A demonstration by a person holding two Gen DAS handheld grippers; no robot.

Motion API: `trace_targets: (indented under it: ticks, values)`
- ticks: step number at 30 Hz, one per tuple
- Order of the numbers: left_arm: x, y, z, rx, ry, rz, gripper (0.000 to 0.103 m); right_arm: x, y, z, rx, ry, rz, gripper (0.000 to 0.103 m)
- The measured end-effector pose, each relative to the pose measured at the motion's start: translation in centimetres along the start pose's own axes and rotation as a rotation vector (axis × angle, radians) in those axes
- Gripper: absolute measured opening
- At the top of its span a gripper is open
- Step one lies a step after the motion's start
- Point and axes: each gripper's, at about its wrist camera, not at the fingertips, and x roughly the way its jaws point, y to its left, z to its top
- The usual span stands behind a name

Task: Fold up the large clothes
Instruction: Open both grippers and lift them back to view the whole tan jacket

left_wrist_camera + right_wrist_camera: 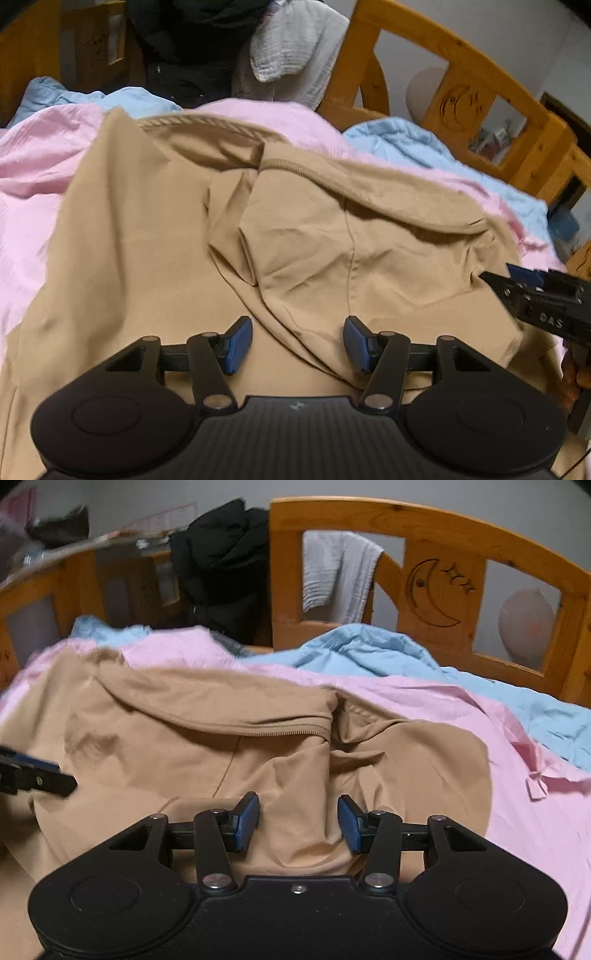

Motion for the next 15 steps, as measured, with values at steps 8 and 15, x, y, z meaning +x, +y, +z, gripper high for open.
trace_targets:
  ticks: [8, 15]
  values:
    - [-9.0, 0.8, -2.6, 0.048, -0.144, 0.012, 0.099, -8.7, 1.6, 0.2, -0.151, -0.047, 0.076, 0.079]
    - [-17.2, 0.5, -7.6, 0.098, -0.168, 0.067, 0.102, -16.2, 5.1, -2.8, -0.218, -0.063, 0.145, 0.095]
